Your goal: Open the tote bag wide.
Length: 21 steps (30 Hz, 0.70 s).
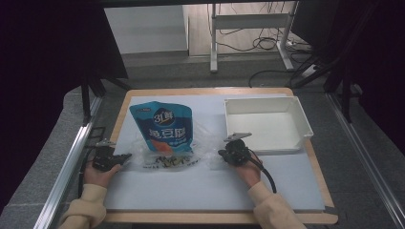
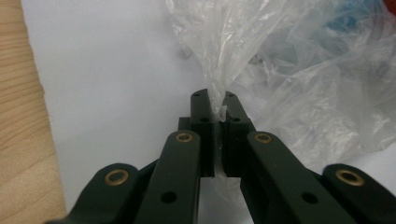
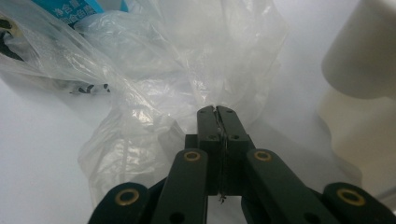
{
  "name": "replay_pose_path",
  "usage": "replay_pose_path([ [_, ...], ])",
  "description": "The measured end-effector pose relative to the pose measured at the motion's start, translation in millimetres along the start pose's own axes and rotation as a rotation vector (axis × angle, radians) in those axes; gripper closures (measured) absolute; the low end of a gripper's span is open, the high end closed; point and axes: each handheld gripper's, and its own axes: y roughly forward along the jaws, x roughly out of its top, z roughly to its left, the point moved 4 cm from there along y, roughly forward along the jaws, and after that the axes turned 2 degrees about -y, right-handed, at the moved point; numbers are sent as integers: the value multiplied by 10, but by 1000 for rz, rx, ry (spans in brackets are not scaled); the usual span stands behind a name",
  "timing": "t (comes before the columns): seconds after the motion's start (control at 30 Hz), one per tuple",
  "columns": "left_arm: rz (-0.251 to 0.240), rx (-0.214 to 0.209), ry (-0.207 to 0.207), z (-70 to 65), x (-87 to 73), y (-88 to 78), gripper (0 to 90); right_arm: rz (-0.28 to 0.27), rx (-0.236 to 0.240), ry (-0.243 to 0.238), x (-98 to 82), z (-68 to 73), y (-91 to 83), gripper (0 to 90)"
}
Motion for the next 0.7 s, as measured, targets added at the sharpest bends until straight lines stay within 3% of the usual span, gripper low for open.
replay_pose_path([
  [0.33,-110,-27,17,-64,114,-126,766,-68,28,-16,119,58,-101,819],
  [0.6,-263,-33,31,-122,249,-419,471,-134,33,-35,224,106,-232,670],
  [0.7,-301,-45,37,-146,307,-551,447,-168,39,-39,275,125,-299,636],
])
